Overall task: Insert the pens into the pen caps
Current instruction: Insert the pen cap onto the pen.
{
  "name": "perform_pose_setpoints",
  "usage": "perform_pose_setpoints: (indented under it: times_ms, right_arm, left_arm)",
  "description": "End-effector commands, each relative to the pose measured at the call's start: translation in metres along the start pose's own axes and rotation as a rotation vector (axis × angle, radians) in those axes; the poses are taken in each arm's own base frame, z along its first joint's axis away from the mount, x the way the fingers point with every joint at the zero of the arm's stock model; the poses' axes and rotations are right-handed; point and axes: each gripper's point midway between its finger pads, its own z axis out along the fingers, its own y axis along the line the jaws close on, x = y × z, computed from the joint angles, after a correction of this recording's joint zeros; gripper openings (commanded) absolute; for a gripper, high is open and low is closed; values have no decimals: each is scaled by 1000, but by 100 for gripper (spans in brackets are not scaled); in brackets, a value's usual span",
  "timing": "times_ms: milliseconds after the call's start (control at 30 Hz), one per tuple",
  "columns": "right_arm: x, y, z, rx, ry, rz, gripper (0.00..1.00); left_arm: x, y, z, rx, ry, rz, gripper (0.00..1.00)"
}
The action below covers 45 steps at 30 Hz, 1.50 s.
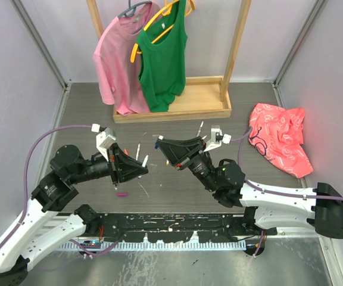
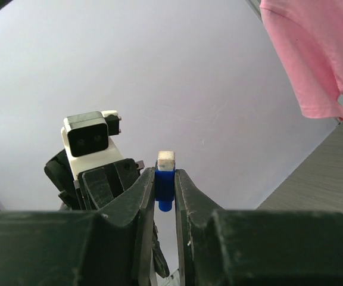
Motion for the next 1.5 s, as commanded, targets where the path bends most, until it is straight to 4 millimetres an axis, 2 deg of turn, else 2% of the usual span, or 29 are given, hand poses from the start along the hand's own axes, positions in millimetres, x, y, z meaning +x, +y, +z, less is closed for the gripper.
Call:
perform_pose_setpoints:
  times_ms: [0, 633, 733, 900, 1467]
  right_arm:
    - [-29, 31, 7, -99, -89, 57, 0]
    - [-15, 40, 13, -134, -14, 57, 0]
    - [-7, 45, 13, -165, 21, 62, 0]
    - [-2, 43, 12, -162, 36, 68, 0]
    - [-6, 39, 8, -142, 29, 52, 0]
  left_arm:
    - [-14, -15, 2, 76, -29, 37, 0]
    - [-14, -11, 5, 60, -26, 16, 0]
    - [-14, -11, 5, 60, -27, 16, 0]
    - [-16, -10, 4, 52, -36, 19, 0]
    - [-17, -7, 4, 36, -46, 21, 0]
